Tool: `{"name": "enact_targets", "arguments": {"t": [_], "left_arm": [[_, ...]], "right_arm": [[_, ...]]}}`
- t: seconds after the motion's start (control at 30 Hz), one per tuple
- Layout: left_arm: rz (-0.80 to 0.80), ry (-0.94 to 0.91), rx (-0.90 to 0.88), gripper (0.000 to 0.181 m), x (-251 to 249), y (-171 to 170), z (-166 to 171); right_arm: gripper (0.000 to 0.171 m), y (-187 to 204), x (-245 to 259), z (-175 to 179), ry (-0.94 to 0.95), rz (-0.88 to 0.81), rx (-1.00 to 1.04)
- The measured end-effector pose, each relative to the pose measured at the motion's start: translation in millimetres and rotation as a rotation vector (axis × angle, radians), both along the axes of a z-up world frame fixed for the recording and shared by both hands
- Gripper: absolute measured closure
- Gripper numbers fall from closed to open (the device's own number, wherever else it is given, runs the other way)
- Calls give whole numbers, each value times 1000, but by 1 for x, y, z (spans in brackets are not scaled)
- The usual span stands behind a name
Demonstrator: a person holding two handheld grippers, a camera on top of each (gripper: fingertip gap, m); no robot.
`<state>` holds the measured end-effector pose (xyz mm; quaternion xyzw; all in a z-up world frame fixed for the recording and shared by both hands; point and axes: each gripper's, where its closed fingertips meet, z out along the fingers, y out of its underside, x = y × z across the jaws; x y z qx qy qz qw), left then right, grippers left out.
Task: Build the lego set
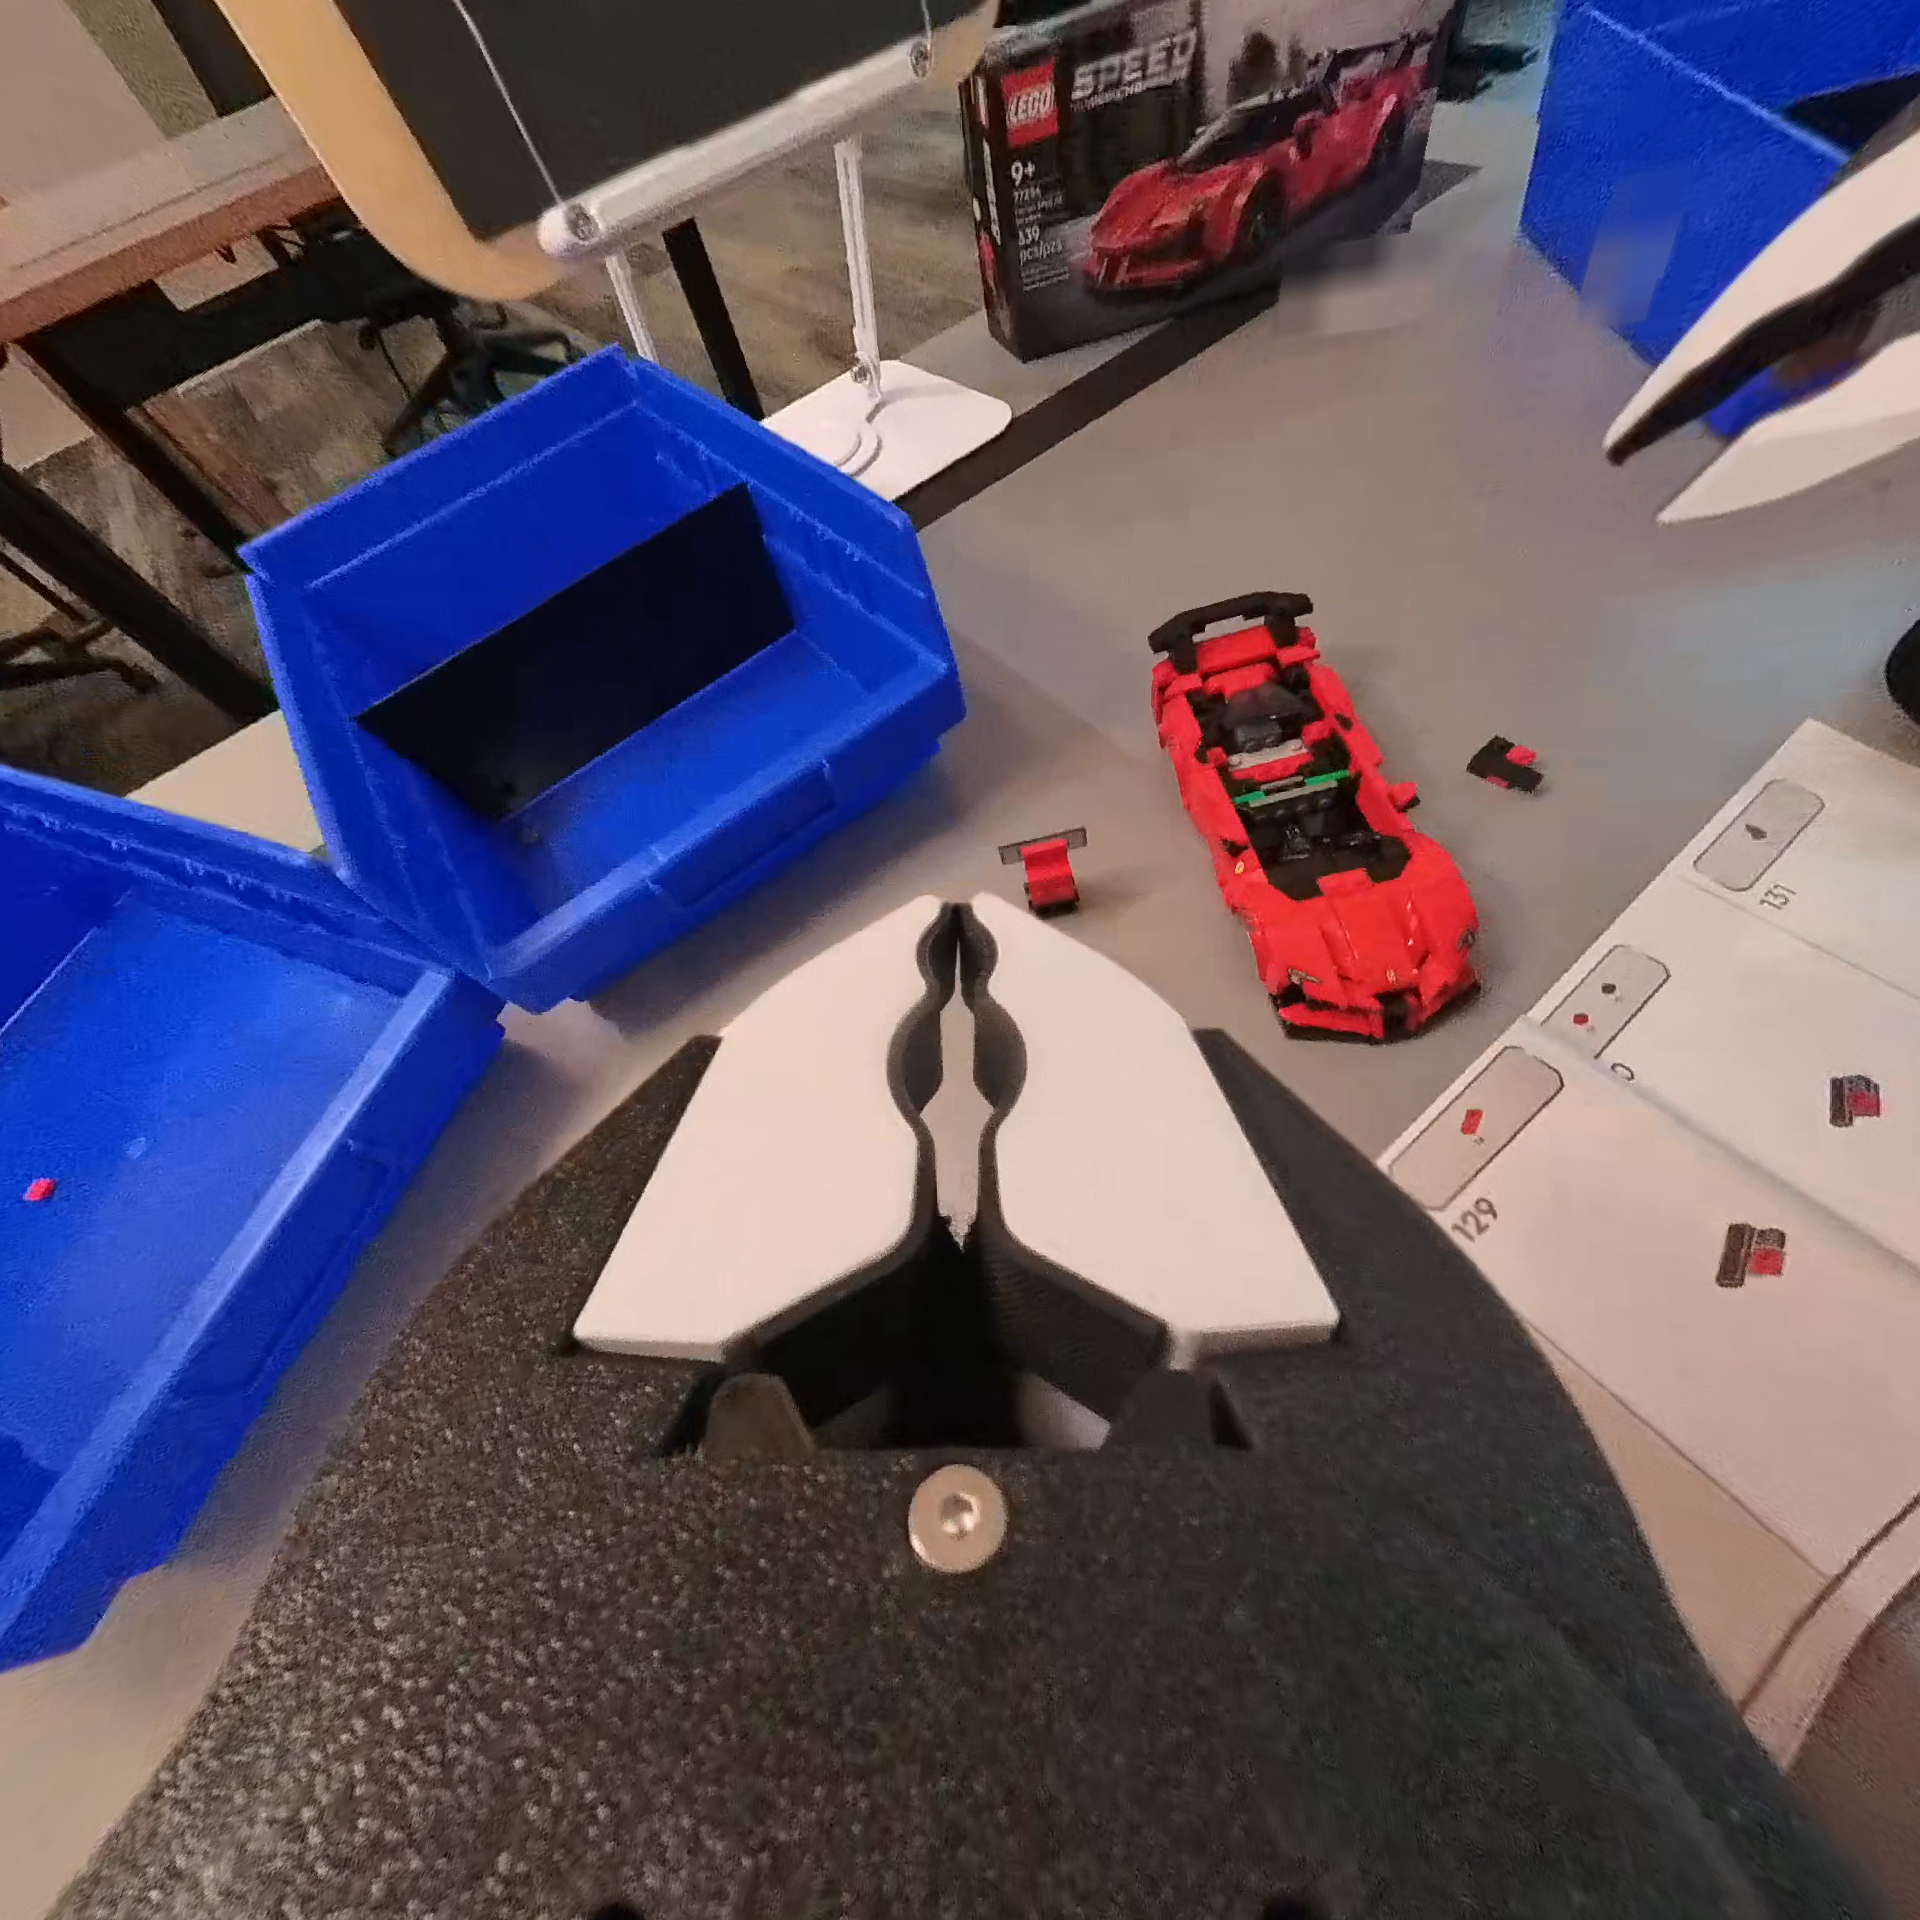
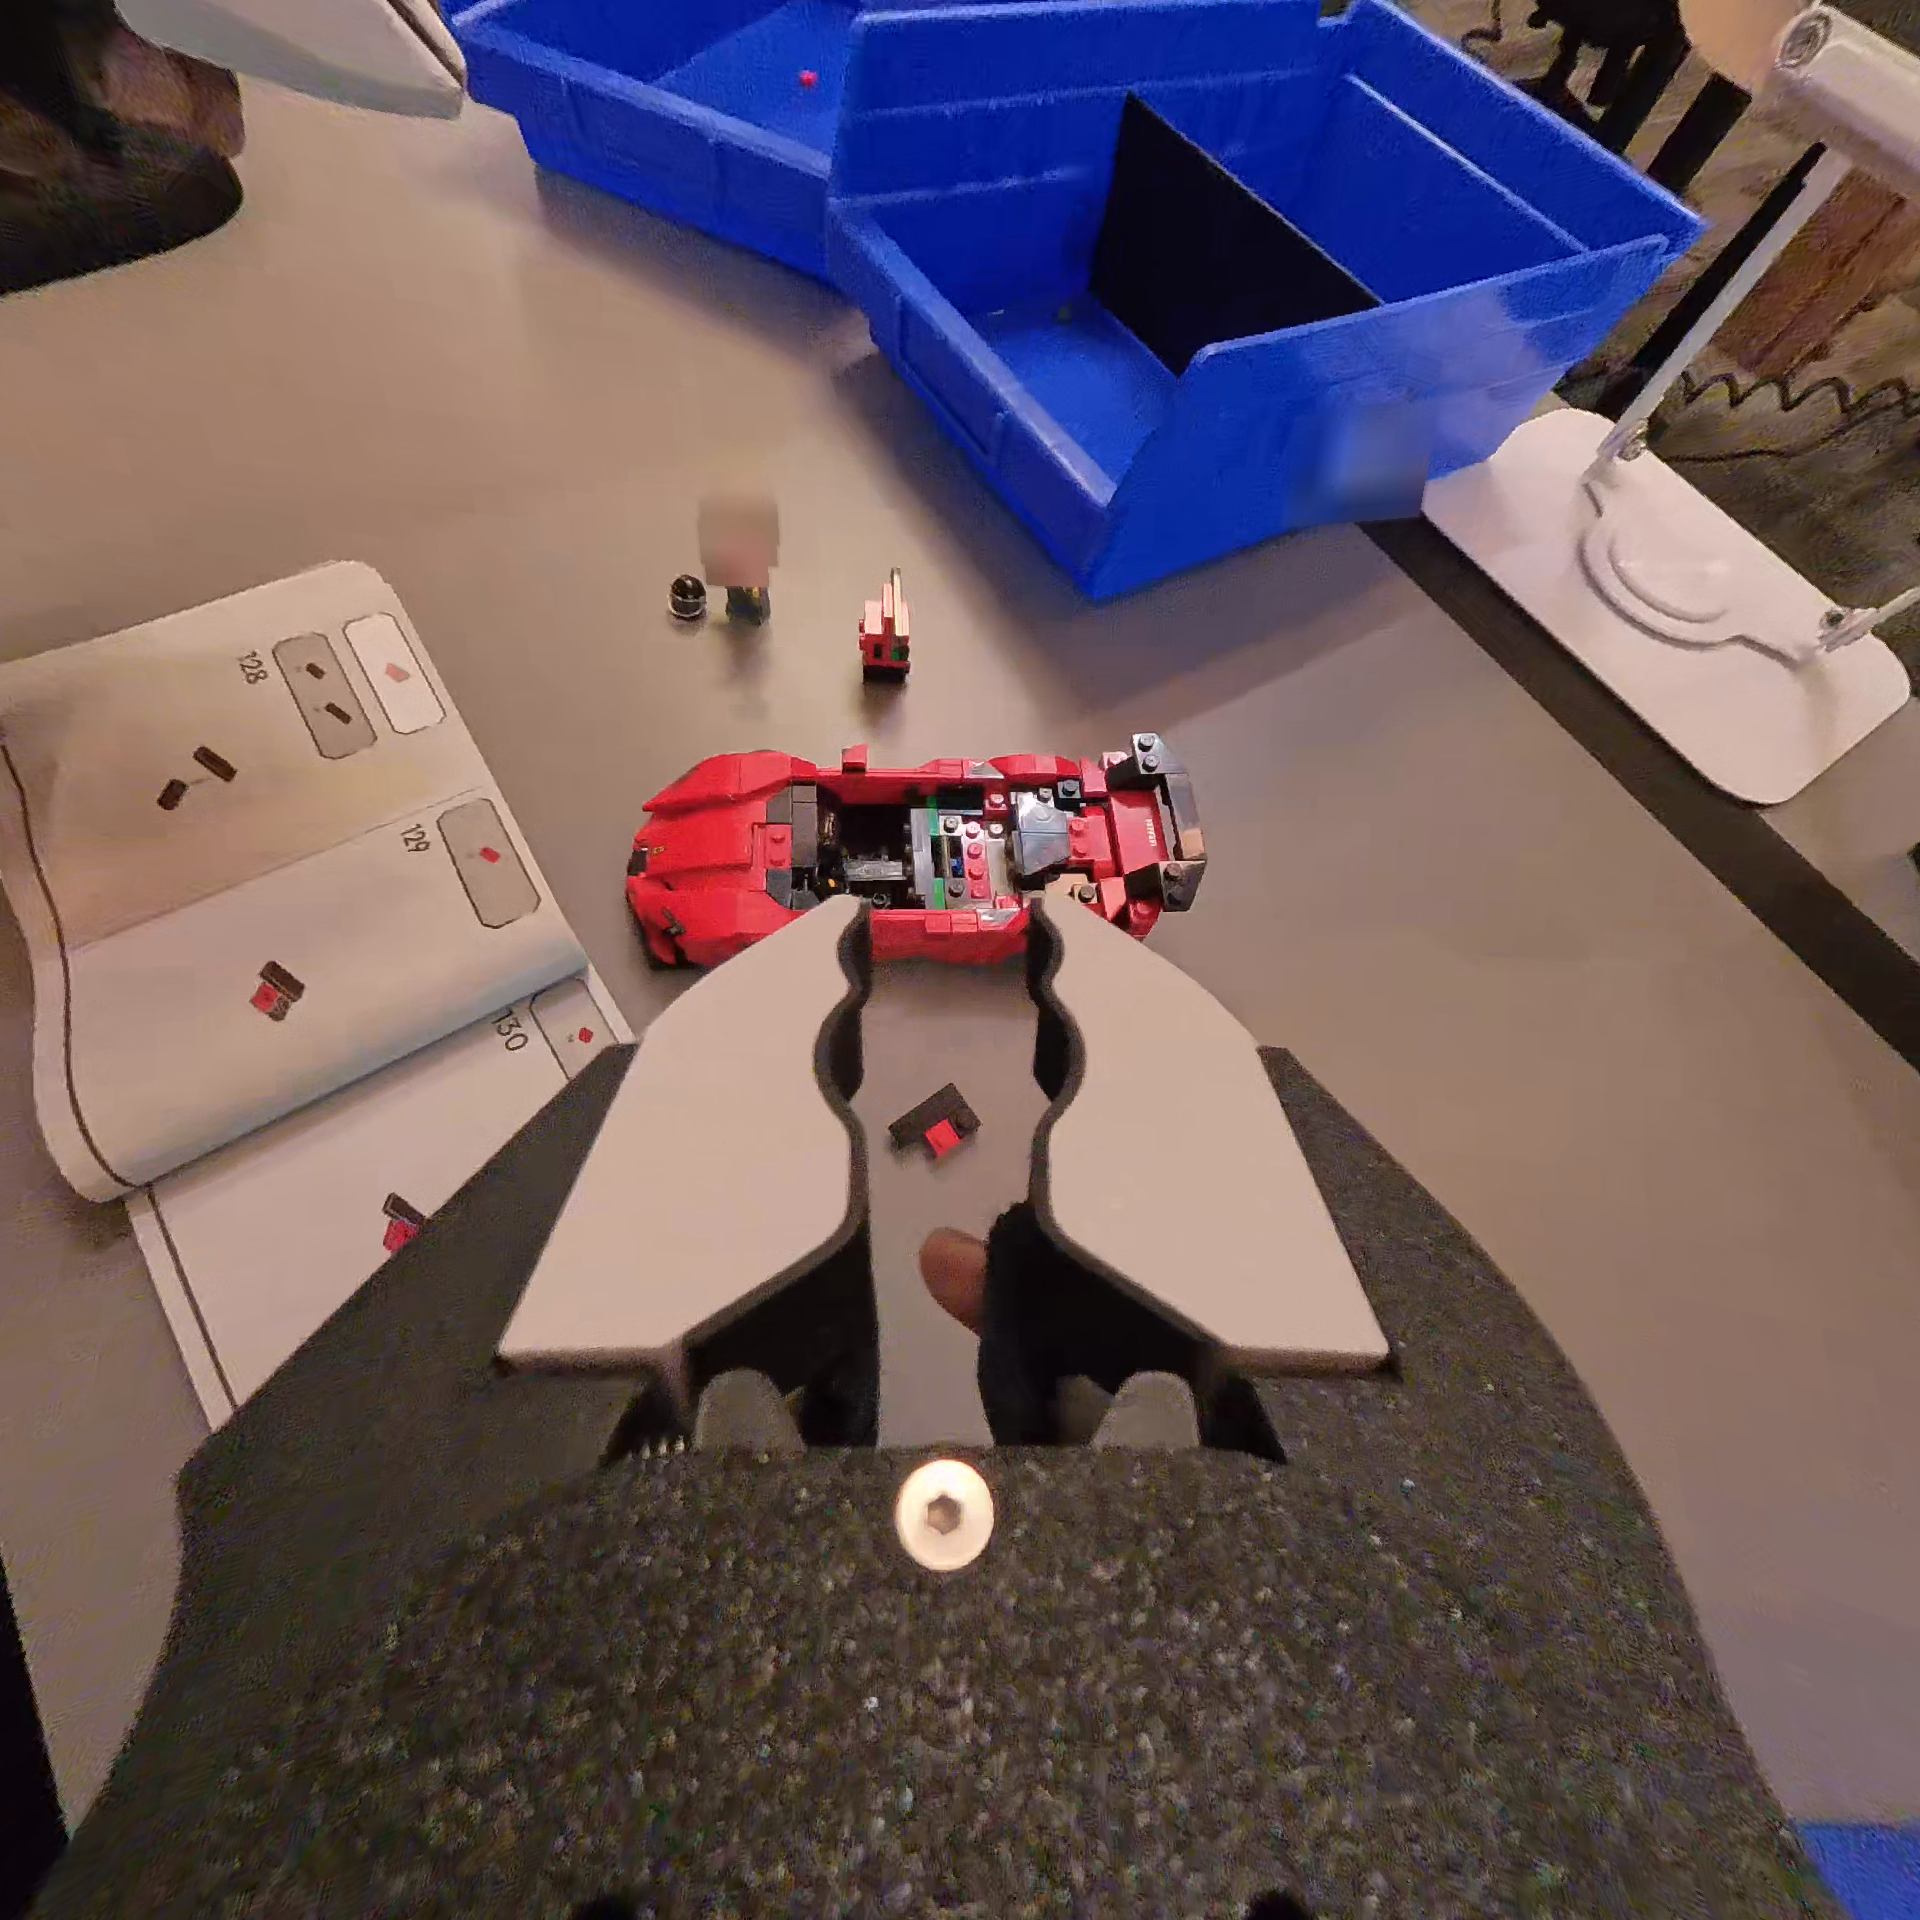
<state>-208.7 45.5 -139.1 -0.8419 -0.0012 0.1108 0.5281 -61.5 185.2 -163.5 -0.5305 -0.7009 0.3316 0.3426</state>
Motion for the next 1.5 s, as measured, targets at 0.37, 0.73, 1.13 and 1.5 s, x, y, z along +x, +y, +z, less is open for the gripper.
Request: {"name": "enact_targets", "arguments": {"t": [0.37, 0.73, 1.13, 1.5], "left_arm": [[-119, -42, -69, 114, 43, -24, -31], [-146, -38, -183, 154, 58, -78, -60], [-277, -111, -215, 177, 67, -72, -72], [-275, -28, -259, 172, 57, -50, -82]], "right_arm": [[111, -47, 79, -25, -21, 8, -174], [117, -105, 118, -71, -198, 196, -190], [153, -153, 37, -74, -59, 306, -214], [155, -159, 21, -108, -147, 316, -103]]}}
